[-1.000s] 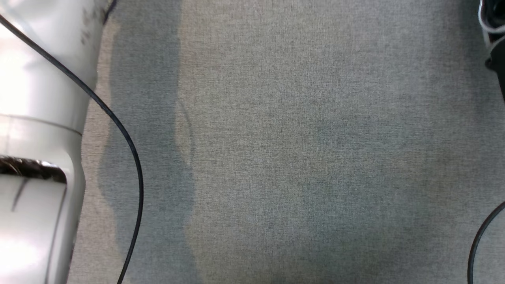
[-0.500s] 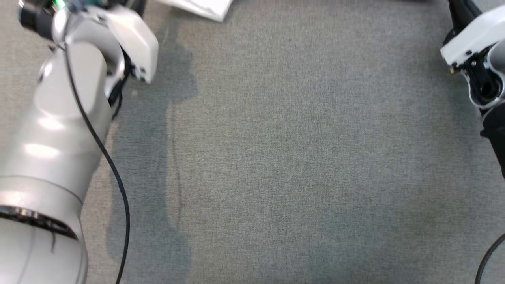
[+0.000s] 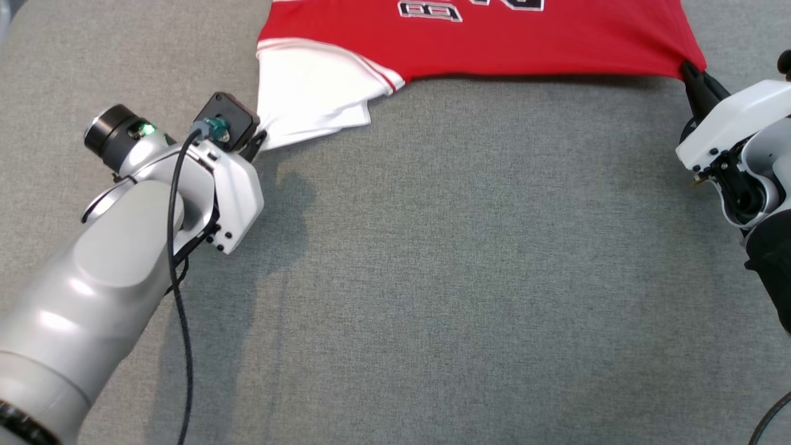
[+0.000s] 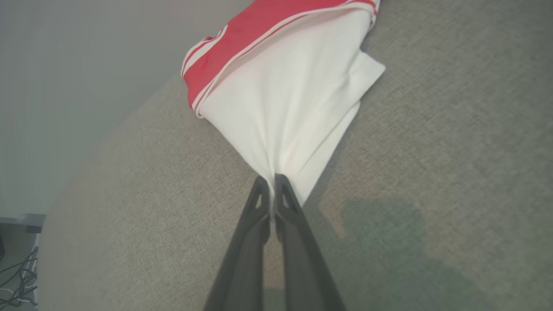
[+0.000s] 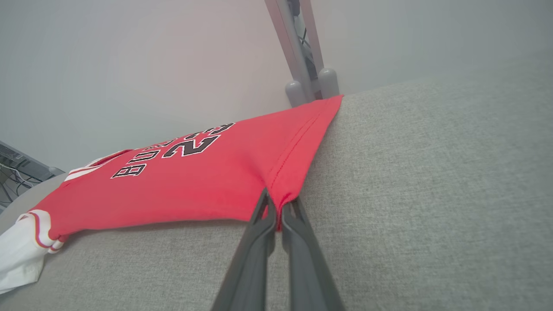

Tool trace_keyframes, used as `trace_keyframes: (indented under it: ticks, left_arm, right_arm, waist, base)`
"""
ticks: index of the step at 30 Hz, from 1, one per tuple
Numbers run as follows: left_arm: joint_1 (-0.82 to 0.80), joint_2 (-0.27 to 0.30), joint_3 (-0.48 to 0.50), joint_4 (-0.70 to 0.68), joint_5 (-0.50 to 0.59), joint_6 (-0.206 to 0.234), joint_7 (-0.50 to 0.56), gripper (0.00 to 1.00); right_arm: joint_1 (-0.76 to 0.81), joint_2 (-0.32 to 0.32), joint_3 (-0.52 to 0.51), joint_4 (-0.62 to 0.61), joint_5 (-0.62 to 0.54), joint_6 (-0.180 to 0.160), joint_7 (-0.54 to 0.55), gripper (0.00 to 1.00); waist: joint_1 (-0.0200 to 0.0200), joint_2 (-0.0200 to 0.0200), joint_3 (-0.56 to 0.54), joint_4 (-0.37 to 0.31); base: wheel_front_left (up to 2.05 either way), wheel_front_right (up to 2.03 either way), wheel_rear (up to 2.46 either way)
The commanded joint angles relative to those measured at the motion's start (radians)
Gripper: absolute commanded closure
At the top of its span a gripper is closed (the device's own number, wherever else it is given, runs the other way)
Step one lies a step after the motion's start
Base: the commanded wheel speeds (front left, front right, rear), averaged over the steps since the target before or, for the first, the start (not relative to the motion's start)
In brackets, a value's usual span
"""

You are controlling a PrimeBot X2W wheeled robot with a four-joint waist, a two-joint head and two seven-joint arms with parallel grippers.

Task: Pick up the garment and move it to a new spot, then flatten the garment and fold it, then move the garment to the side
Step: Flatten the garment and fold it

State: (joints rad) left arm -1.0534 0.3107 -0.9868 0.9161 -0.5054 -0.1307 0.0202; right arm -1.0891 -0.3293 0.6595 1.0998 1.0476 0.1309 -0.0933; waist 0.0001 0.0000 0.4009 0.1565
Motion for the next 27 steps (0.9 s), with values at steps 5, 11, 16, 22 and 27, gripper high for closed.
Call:
trace_keyframes:
  ticks: [5,11,16,22,27]
  left_arm:
    - [0.026,0.137,-0.095,-0.151,-0.093,0.001,0.055,1.00]
    - [0.054,0.204,-0.143,-0.245,-0.148,0.001,0.093,1.00]
    - [0.082,0.249,-0.190,-0.319,-0.198,0.001,0.140,1.00]
    - [0.141,0.333,-0.251,-0.456,-0.278,0.001,0.229,1.00]
    - [0.208,0.401,-0.274,-0.577,-0.334,0.001,0.296,1.00]
  right_arm:
    - [0.029,-0.018,0.031,0.003,0.030,0.000,-0.025,1.00]
    - [0.049,-0.023,0.074,0.009,0.040,-0.001,-0.009,1.00]
    - [0.081,-0.026,0.111,0.013,0.058,-0.001,0.055,1.00]
    - [0.145,-0.045,0.169,-0.018,0.085,-0.001,0.156,1.00]
    - [0.215,-0.063,0.218,-0.068,0.121,-0.001,0.232,1.00]
  waist:
    - [-0.0001,0.0000,-0.043,-0.006]
    - [-0.0001,0.0000,-0.086,-0.017]
    - [-0.0001,0.0000,-0.128,-0.029]
    - [-0.0001,0.0000,-0.190,-0.049]
    - [-0.0001,0.0000,-0.245,-0.067]
  base:
    - [0.00,0.00,0.00]
    - [0.00,0.00,0.00]
    - [0.00,0.00,0.00]
    - [0.00,0.00,0.00]
    - [0.00,0.00,0.00]
